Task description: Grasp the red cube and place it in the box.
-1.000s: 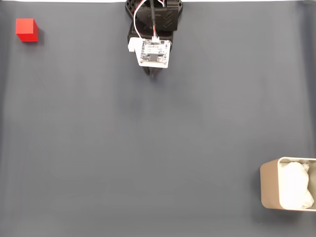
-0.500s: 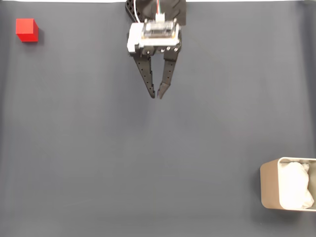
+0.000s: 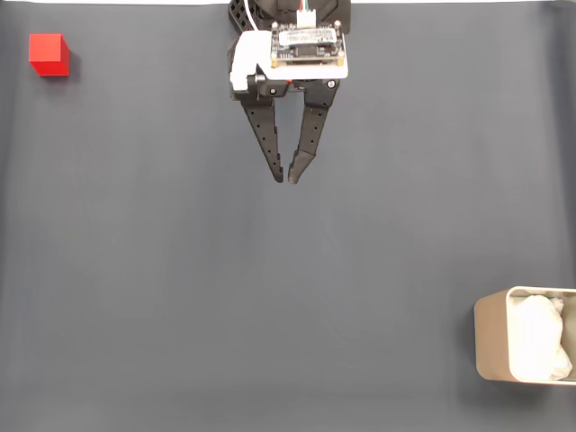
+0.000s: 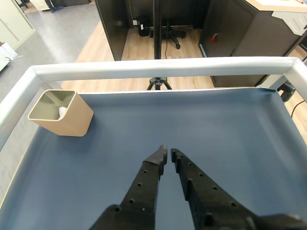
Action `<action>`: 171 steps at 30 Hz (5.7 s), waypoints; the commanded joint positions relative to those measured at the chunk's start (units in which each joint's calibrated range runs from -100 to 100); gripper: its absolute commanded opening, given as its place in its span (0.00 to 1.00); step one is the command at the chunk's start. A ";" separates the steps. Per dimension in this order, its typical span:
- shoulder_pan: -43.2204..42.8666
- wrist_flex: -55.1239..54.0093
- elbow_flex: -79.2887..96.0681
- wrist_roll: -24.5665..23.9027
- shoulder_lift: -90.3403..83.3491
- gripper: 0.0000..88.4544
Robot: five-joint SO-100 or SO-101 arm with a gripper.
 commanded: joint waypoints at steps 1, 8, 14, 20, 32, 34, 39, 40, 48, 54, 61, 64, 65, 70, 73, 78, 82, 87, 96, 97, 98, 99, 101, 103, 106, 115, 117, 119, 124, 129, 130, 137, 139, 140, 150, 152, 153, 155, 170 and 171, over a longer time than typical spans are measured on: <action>-0.38 1.00 -3.84 0.63 0.94 0.00; 0.62 1.08 -5.30 1.17 3.02 0.00; 3.81 3.54 -7.67 1.42 5.01 0.00; 9.28 4.03 -10.77 1.12 7.27 0.00; 25.48 4.12 -12.96 0.73 10.21 0.00; 28.10 4.03 -12.96 0.59 10.56 0.00; 33.93 3.87 -13.32 0.15 11.08 0.00; 34.99 3.87 -13.42 0.05 11.08 0.00; 42.31 3.71 -13.51 -0.59 11.77 0.00; 47.99 3.71 -13.51 -1.22 12.38 0.00; 54.52 3.95 -12.69 -1.22 12.73 0.00; 57.01 4.03 -12.14 -1.27 12.73 0.00; 57.79 4.03 -12.05 -1.32 12.73 0.00; 61.63 4.03 -11.14 -1.27 12.55 0.00; 63.54 4.03 -10.22 -1.27 12.29 0.00; 66.24 4.03 -7.94 -1.32 11.34 0.01; 67.95 3.79 -6.12 -1.66 10.65 0.01; 69.86 4.20 -3.38 -1.86 10.04 0.01; 72.21 3.87 -0.28 -1.86 9.87 0.14; 72.28 3.87 -0.19 -1.95 9.95 0.15; 72.35 3.79 -0.09 -2.00 10.04 0.16; 72.42 3.79 0.00 -2.05 10.21 0.17; 72.49 3.71 0.18 -2.05 10.65 0.19; 72.49 3.38 0.54 -2.20 11.08 0.21; 72.42 2.40 1.46 -2.34 11.34 0.23; 72.21 -0.39 2.28 -3.81 14.11 0.32; 72.14 -0.97 2.28 -3.96 15.15 0.33; 72.14 -1.54 2.28 -4.00 16.19 0.34; 72.07 -3.67 2.28 -4.10 19.05 0.36; 72.28 -6.79 2.37 -4.25 22.43 0.38; 72.28 -7.44 2.37 -4.25 23.13 0.38; 72.28 -11.87 2.37 -3.81 27.37 0.39; 72.21 -12.69 2.37 -3.57 28.15 0.39; 72.14 -13.18 2.37 -3.52 28.59 0.40; 72.35 -17.44 2.28 -2.39 32.31 0.40; 72.63 -18.01 2.37 -2.10 32.83 0.40; 72.63 -18.26 2.46 -2.00 33.09 0.40; 72.78 -18.67 2.55 -1.90 33.52 0.40; 75.19 -22.36 5.38 -1.03 35.17 0.41; 75.19 -22.93 6.02 -0.93 35.17 0.41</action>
